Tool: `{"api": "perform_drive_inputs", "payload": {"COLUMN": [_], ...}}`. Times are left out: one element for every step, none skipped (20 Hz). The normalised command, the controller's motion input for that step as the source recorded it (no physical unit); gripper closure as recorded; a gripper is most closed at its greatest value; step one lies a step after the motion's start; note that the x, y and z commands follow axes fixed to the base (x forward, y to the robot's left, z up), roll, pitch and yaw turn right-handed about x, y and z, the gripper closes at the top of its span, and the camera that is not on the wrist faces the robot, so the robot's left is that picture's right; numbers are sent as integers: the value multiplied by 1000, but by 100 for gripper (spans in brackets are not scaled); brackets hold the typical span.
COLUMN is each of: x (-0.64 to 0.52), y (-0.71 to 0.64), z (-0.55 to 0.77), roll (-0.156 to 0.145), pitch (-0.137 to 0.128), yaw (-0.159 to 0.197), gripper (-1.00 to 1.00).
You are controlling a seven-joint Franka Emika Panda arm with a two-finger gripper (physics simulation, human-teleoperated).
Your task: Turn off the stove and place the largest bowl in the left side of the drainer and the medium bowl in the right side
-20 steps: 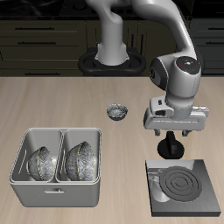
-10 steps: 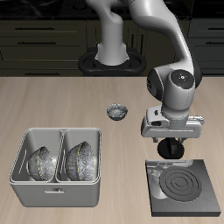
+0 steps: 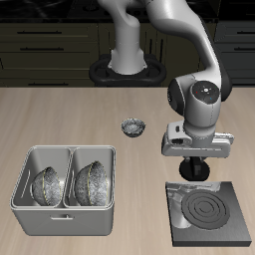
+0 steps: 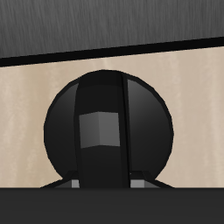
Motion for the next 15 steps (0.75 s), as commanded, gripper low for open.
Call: {"api": "perform_drive_inputs", "payload": {"x": [-68,-27,-23,-7,-42,36,-12,-25,1,39,43,162,-6,80,188], "y": [13,-77,-60,0,-83,78,-24,-88,-117,-96,-142,-199,-272,-159,-131], "z": [100,63,93,34,3,89,74,40,105,141,55,260,153,68,4], "roll": [80,-18,-11,60,5,13,27,-3,4,37,-15,28,-73,8,-30], "pitch": [-16,-13,-14,11,50,-40,24,-14,-25,-17,6,-41,-27,-43,19], "yaw": [-114,-21,-71,-80,-69,-1,-64,-26,-84,-147,-84,-261,-171,-160,-197], "gripper": [100,100,100,100,100,100,100,100,100,100,100,100,100,100,100]}}
